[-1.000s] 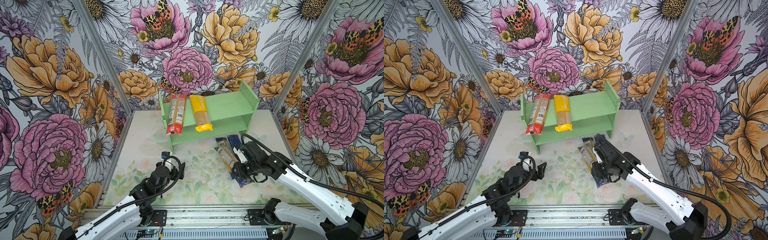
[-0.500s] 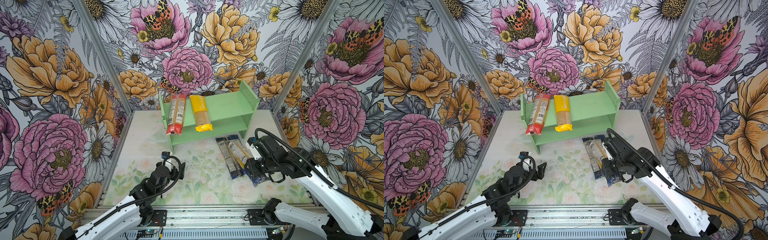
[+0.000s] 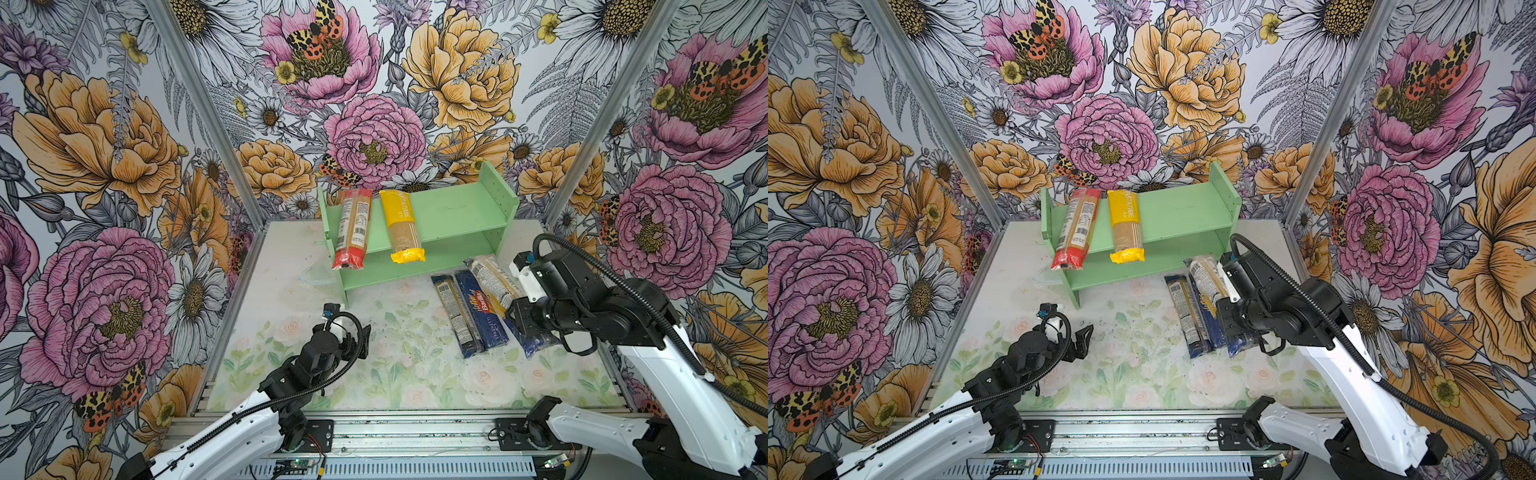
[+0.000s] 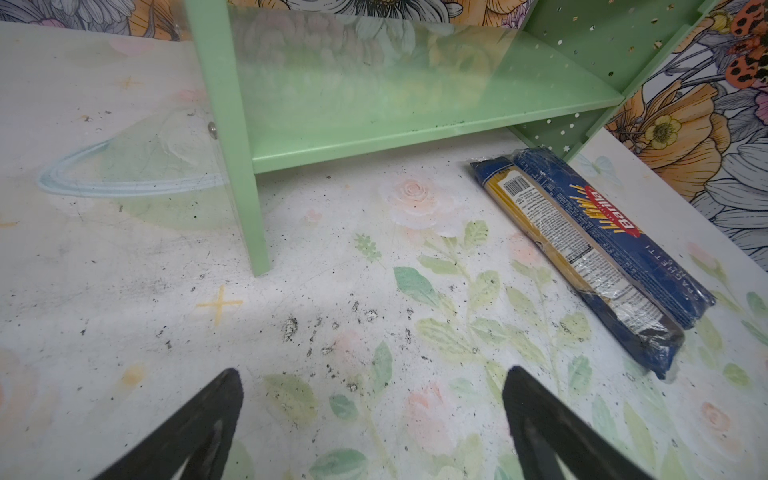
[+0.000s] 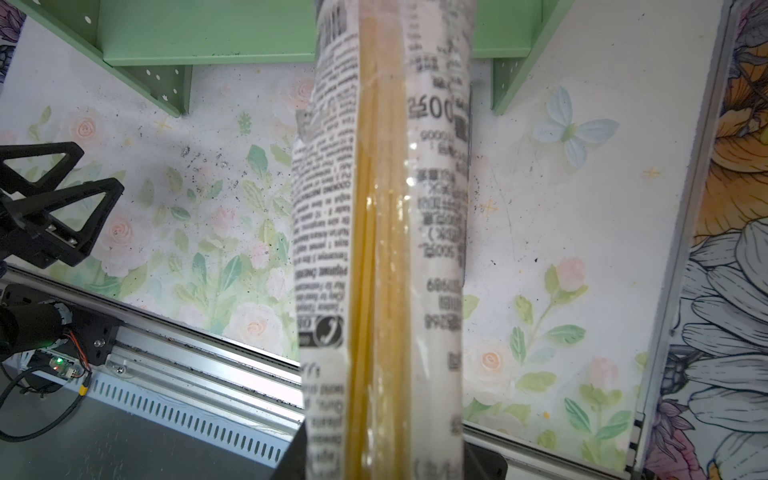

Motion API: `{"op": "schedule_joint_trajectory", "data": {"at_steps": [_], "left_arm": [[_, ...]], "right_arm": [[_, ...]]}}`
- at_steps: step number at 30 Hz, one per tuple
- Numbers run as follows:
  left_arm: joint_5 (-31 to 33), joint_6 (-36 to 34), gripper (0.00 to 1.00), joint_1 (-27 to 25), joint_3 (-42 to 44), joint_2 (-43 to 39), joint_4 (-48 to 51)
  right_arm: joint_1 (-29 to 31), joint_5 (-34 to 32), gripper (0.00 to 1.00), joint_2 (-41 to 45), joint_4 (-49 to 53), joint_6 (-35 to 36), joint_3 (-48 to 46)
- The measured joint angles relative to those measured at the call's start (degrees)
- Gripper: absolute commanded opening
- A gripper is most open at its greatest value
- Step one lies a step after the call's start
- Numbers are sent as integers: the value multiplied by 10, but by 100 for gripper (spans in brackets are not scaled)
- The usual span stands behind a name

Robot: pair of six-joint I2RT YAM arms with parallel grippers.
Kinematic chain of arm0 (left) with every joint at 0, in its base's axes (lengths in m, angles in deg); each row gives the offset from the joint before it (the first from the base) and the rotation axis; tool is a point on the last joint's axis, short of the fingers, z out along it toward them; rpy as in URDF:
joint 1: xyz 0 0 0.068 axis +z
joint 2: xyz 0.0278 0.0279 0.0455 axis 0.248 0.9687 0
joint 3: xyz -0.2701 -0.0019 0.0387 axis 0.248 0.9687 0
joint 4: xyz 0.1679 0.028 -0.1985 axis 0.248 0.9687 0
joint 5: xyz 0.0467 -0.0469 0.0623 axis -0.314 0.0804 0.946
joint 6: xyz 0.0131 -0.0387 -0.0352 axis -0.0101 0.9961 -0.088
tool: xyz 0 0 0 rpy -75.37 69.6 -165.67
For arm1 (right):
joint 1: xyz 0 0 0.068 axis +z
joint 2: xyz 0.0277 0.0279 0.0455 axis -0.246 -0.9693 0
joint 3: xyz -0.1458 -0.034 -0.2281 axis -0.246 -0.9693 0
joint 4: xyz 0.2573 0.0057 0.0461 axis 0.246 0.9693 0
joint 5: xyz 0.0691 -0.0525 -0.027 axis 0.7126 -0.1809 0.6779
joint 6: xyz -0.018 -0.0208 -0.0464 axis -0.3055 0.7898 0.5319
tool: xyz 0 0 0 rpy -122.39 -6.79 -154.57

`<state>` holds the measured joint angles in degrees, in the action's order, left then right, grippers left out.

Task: Place and organize the pasta boxes and bags onto the shelf
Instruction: 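Carry the white-labelled pack upright to the shelf with the right gripper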

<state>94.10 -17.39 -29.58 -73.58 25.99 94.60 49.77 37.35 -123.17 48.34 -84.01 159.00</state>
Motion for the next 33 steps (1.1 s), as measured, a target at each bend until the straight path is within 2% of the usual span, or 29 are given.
{"op": "schedule_joint_trajectory", "data": {"at_steps": [10,20,27,33], "left_arm": [[0,0,99,0,3,-7,0],[0,0,99,0,3,-8,0],[-2,0,99,0,7,-17,0],[-2,0,99,0,10,-19,0]], "right_arm": [[-24,-13,0,-67,14,41,144],[-75,-10,0,-163,7,84,277],[-117,15,0,-258,-5,106,368],[-126,28,0,-349,-19,115,470]]}}
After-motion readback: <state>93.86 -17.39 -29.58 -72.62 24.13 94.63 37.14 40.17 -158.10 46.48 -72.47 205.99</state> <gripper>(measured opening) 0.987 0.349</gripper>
